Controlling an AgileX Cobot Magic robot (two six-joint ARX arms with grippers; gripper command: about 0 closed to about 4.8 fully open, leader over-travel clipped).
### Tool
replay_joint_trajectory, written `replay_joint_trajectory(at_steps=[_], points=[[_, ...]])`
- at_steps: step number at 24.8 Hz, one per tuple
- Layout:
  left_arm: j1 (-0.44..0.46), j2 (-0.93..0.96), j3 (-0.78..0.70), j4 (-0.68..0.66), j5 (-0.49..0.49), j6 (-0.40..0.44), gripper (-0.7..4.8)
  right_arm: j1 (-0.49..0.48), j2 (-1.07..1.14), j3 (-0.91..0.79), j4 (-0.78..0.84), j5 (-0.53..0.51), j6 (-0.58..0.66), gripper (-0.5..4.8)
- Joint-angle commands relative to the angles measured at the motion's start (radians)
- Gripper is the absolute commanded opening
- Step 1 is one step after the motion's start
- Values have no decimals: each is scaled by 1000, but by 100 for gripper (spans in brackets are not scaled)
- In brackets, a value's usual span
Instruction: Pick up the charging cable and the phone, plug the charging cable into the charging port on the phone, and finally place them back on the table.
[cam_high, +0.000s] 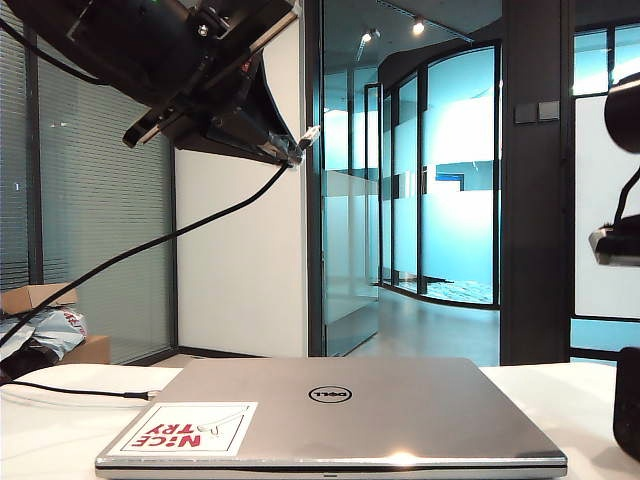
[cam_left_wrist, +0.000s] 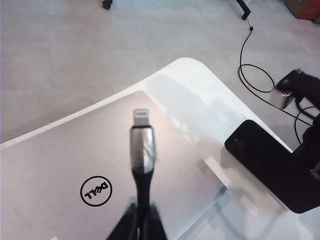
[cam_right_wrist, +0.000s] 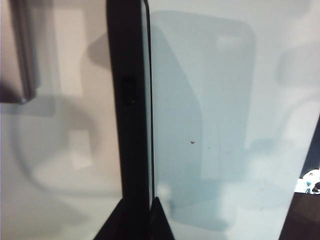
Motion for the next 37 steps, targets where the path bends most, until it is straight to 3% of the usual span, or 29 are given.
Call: replay_joint_trajectory(at_steps=[1,3,5,21,24,25,26,28,33,37], points=[[1,-3,7,12,1,2,-7,2,21,7,28,0,-2,-8],[1,-3,7,12,1,2,-7,2,29,7,27,-3,-2,14],[1,-3,7,12,1,2,-7,2,29,7,24,-5,-2,100],[1,-3,7,12,1,2,-7,2,105,6,33,-11,-3,98],[1,-3,7,12,1,2,-7,2,137,6,39,-10,-3,68],[1,-3,7,12,1,2,-7,2,144,6,42,-10,-3,13],[1,-3,7,12,1,2,-7,2,145,6,45,-11,-3,-7],[-1,-3,7,6,1,1,-7,2,139,9,44,-11,-3,-7],[-15,-3,7,-51,1,0,-7,2,96,61,-30,-97,-2,-7],[-46,-3,7,-121,2,-2,-7,2,12,96,16,-224,21,-7]])
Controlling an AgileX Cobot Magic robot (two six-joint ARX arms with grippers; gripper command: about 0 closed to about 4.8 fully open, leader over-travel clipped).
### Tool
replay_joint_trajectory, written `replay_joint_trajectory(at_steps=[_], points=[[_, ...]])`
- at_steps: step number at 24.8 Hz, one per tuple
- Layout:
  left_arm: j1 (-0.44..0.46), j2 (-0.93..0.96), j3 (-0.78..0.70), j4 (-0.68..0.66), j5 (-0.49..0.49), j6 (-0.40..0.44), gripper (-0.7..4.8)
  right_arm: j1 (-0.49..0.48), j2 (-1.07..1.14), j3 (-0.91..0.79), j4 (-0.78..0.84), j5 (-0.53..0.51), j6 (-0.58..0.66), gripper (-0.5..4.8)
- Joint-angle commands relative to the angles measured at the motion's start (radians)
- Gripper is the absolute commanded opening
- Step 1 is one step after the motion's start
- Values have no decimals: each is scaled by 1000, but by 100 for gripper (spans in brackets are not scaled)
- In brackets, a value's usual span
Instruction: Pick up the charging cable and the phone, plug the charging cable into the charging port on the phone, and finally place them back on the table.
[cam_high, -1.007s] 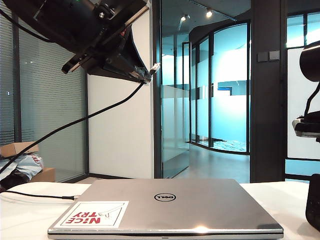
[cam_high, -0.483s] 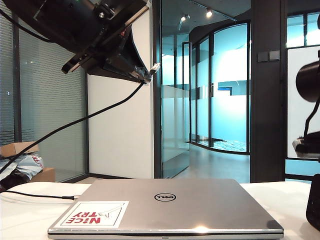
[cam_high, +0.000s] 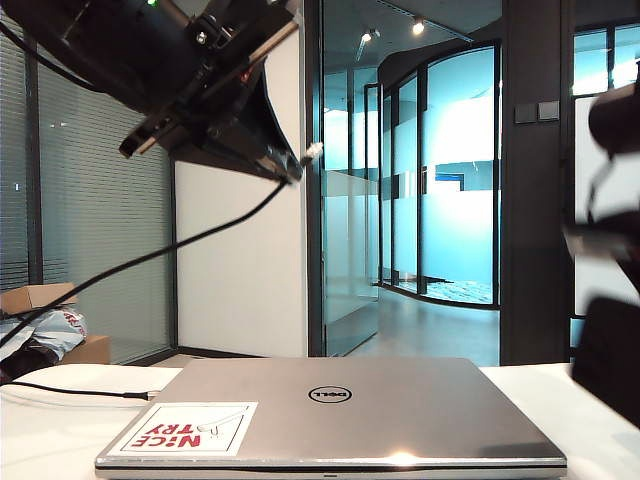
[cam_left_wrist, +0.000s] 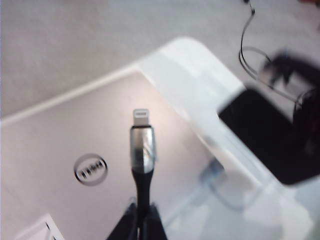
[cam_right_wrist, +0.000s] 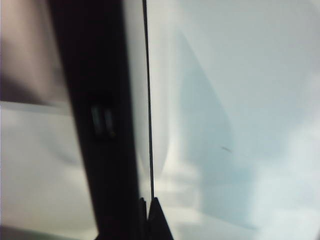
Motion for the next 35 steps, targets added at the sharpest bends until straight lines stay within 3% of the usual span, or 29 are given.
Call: replay_joint_trajectory(at_steps=[1,3,7,9,12,16,23,35], points=[[-32,-3,6,-66,2,0,-7,2,-72,27,87,-150,44,-7],[-75,-3,6,-117,5,0,-7,2,-133,27,261,-342,121,-6],[-128,-2,6,-134,5,-5,-7,2,-140,25,428,-467,222,-6],[-157,-2,6,-134,5,-58,-7,2,-129,19,533,-531,297,-6],[-177,0,6,-133,5,-128,-7,2,-128,-16,673,-583,413,-5],[-185,6,6,-133,5,-178,-7,2,-128,-133,991,-652,715,-5],[-187,13,6,-126,5,-251,-7,2,-128,-231,1230,-656,1007,-5],[-188,106,6,-72,5,-254,-7,60,-103,-263,1269,-599,955,-6]])
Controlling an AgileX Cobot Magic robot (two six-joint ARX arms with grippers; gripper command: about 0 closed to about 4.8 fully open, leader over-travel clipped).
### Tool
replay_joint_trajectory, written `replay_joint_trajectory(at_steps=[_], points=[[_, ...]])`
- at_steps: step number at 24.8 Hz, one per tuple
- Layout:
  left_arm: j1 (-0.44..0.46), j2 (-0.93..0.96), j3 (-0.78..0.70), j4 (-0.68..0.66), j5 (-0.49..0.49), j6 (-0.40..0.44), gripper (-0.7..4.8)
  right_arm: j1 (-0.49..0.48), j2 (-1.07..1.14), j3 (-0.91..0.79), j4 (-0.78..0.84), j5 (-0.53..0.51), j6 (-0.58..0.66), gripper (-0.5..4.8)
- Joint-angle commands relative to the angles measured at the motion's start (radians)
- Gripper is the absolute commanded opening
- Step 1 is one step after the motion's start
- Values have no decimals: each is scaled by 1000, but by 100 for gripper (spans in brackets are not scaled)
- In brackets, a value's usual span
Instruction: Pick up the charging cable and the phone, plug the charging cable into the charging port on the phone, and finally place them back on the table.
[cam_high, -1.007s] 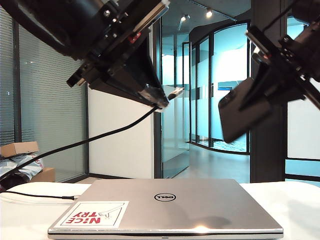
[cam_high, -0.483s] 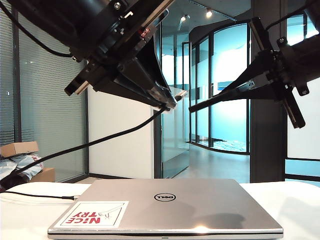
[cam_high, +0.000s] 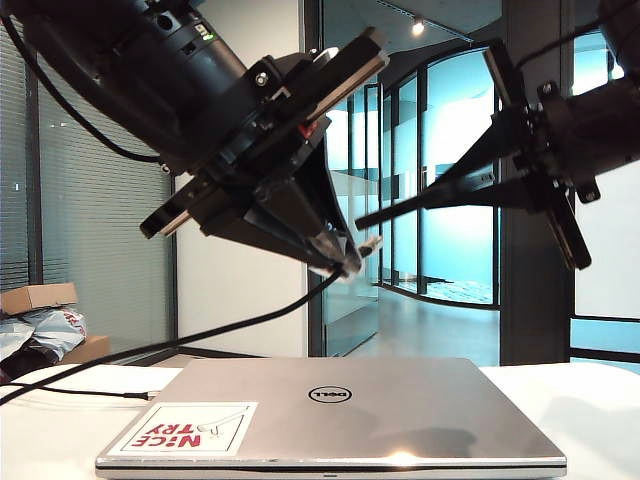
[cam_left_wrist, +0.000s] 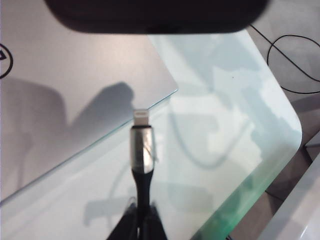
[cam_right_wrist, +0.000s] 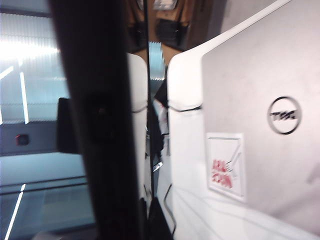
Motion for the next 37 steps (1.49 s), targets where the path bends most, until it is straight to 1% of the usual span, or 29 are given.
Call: replay_joint_trajectory(at_steps=[1,9,17,21,28,37], points=[[-4,-4,6,40,2,-3,-7,1,6,6,40,-11,-13,-6],[-4,-4,6,49,2,-3,-7,35,25,6,31,-28,-19,-6],[-4,-4,6,49,2,-2,-7,35,25,6,32,-36,-19,-6],[-4,-4,6,49,2,-2,-7,36,24,6,31,-74,-19,-6],[-4,-4,6,50,2,-3,-7,36,25,6,29,-74,-29,-6],[-4,-4,6,55,2,-3,-7,45,24,6,14,-70,-100,-6]])
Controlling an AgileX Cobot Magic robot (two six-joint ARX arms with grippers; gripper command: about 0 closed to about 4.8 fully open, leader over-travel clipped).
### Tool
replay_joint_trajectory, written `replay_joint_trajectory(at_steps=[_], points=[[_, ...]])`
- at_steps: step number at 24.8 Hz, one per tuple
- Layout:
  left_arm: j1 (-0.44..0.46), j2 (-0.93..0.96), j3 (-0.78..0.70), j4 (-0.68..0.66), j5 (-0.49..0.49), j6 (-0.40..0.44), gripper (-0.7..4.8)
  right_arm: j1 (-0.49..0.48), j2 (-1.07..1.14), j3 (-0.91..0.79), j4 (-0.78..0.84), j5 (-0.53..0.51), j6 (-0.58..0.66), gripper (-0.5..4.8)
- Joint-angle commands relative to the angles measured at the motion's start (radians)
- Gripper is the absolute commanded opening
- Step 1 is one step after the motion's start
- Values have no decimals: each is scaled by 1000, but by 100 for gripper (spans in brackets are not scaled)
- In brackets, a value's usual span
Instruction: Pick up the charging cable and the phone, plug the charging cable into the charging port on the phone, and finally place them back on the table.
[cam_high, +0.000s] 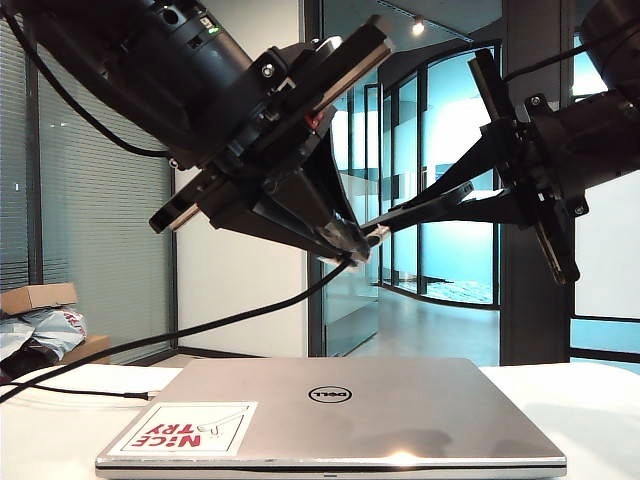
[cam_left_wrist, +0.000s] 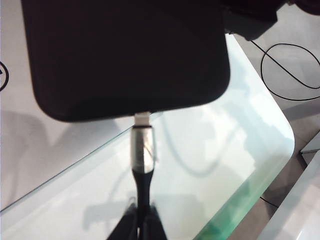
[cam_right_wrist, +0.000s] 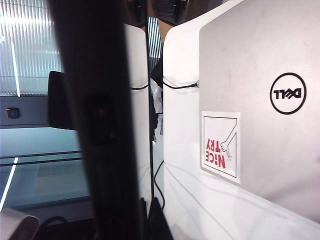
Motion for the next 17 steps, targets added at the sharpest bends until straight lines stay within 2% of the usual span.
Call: replay_joint_trajectory(at_steps=[1,7,11,17], points=[[-3,-4,6,21,1,-3,-7,13,-8,6,34,-16,-23,-6],[-3,-4,6,22,1,-3,-7,14,-8,6,34,-14,-17,-6],[-3,-4,6,22,2,-3,-7,24,-9,6,34,29,-16,-6],[-2,-4,6,25,1,0,-7,26,-9,6,27,22,-17,-6]])
